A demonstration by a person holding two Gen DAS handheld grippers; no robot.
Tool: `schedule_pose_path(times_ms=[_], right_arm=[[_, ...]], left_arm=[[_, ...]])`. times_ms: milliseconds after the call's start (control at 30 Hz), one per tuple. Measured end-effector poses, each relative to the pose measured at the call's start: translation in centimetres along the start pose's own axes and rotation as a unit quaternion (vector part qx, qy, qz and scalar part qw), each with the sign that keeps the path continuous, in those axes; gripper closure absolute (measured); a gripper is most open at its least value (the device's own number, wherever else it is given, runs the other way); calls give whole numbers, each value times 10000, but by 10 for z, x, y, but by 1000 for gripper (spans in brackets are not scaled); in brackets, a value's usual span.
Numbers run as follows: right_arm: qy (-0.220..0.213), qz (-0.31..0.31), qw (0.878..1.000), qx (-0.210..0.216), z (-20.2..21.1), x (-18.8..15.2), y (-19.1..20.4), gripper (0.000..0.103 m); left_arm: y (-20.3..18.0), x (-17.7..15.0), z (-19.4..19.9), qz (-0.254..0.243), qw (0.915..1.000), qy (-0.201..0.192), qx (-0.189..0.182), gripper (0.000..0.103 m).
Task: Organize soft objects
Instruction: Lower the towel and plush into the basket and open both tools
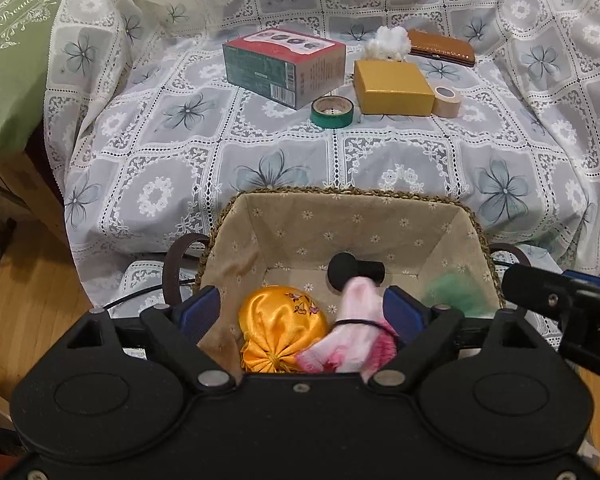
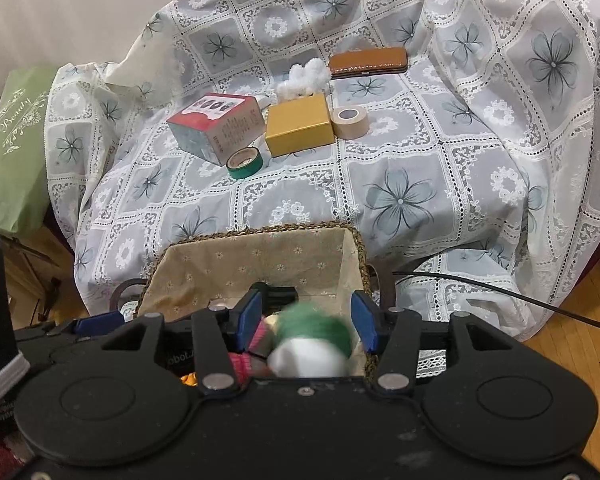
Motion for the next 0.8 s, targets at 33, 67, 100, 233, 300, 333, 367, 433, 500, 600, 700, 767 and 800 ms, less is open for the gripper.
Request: schedule_pose_path(times_ms=[33, 67, 100, 233, 300, 333, 367, 433, 500, 600, 700, 767, 800], right_arm=[[0, -3, 10000, -4, 0, 0, 0, 54], [3, -3, 10000, -6, 0, 0, 0, 54], [7, -4, 10000, -14, 0, 0, -1, 54], [13, 18, 10000, -46, 0, 0, 0, 54], [14, 29, 10000, -57, 0, 0, 1, 54], [17, 33, 10000, -62, 0, 0, 1, 53], [20, 32, 10000, -66, 0, 0, 1, 53], [34, 29, 10000, -72, -1, -1, 1, 53], [45, 27, 10000, -76, -1, -1, 0, 53], [58, 29, 9999, -81, -1, -1, 0, 53], [63, 33, 9999, -81, -2, 0, 0, 52], [73, 37, 9999, -85, -2, 0, 0, 52], [77, 39, 9999, -86, -2, -1, 0, 52]], left_arm=[[0, 0, 0, -6, 10000, 10, -1, 17], [0, 0, 0, -11, 10000, 15, -1, 17], [0, 0, 0, -17, 10000, 18, 4, 17], [0, -1, 1, -20, 10000, 16, 9, 17], [0, -1, 1, -20, 10000, 15, 10, 17], [0, -1, 1, -17, 10000, 17, 10, 17], [0, -1, 1, -16, 10000, 23, 12, 17], [0, -2, 1, -8, 10000, 30, 18, 17], [1, -2, 2, 7, 10000, 31, 24, 17], [2, -2, 2, 25, 10000, 23, 42, 17], [3, -2, 2, 44, 10000, 19, 52, 17], [2, -2, 1, 46, 10000, 32, 50, 17], [2, -2, 1, 46, 10000, 40, 50, 17]])
Point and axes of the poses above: each gripper's, at about its wrist camera, not at the fingertips, and z roughly against the way its jaws point, y to its left, x to its top, the point moved 2 cm from there along -z, roughly the way its jaws point, and after that the axes turned 4 degrees about y, right-handed, at the moved point
